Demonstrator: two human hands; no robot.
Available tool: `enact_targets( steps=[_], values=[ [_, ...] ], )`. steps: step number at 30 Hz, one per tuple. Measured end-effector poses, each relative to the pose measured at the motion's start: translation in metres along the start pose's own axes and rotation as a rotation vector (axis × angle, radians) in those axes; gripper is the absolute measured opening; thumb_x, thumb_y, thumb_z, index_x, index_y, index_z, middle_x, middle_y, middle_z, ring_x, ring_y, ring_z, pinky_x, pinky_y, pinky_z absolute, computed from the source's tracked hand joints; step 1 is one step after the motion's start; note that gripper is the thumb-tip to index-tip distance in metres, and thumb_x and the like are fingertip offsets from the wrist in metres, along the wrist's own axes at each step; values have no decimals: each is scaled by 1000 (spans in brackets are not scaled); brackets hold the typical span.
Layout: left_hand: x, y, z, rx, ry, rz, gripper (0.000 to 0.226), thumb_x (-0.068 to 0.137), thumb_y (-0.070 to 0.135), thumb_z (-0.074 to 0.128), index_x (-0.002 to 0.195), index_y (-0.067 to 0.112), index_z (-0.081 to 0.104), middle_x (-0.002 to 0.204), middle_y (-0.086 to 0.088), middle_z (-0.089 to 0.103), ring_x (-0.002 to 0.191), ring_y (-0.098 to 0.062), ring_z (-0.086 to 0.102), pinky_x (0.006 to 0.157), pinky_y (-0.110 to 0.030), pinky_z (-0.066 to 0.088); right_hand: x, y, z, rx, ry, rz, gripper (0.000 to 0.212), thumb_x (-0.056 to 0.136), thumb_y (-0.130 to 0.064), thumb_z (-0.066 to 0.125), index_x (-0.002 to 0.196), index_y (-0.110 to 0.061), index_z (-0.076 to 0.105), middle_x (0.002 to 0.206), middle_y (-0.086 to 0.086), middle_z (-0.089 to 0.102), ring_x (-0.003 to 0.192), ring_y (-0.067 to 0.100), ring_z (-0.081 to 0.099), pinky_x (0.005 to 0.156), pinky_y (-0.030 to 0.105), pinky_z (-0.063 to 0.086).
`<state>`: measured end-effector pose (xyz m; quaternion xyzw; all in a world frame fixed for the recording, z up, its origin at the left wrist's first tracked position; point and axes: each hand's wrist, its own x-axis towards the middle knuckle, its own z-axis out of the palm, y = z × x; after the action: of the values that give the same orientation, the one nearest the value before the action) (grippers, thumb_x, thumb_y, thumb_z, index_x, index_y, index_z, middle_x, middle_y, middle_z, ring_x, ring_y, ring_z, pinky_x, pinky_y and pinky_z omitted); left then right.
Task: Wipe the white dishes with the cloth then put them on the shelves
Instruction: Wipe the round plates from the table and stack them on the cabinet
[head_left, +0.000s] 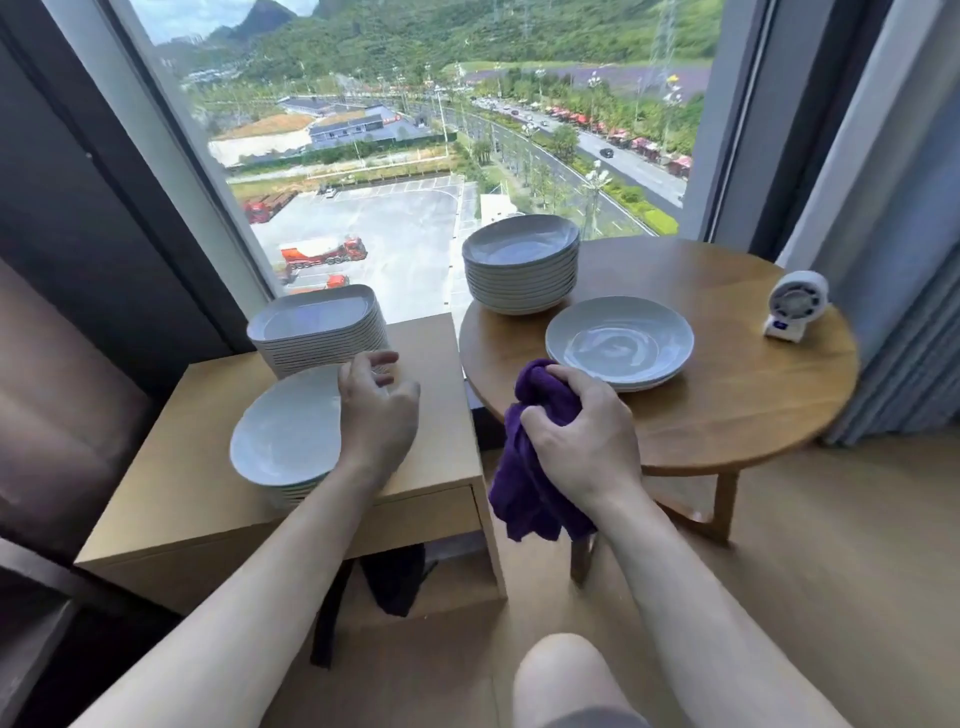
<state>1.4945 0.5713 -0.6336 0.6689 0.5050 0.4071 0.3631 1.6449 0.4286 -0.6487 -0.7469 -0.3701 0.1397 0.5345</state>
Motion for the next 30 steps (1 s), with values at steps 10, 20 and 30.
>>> enact_targets(
  steps=[10,20,30],
  values=[
    [-20,19,156,-170,-407,-444,25,102,24,61,115,2,60,95,-14,70,72,-23,70,60,-33,60,28,36,-51,38,296,312,36,84,-38,64,119,-29,66,110,-6,66,100,14,61,81,25,45],
    [-1,37,218,-175,-382,-649,27,97,21,67,80,5,53,65,-6,61,42,-15,55,29,-16,35,37,46,-58,85,329,355,34,84,-40,65,116,-28,67,107,-9,67,98,11,61,67,8,37],
    [6,52,209,-7,-523,-571,12,92,5,52,80,3,57,34,2,47,24,-10,41,31,-14,30,35,41,-59,142,293,363,34,85,-40,65,117,-29,67,108,-8,66,97,9,60,69,13,41]
  ],
)
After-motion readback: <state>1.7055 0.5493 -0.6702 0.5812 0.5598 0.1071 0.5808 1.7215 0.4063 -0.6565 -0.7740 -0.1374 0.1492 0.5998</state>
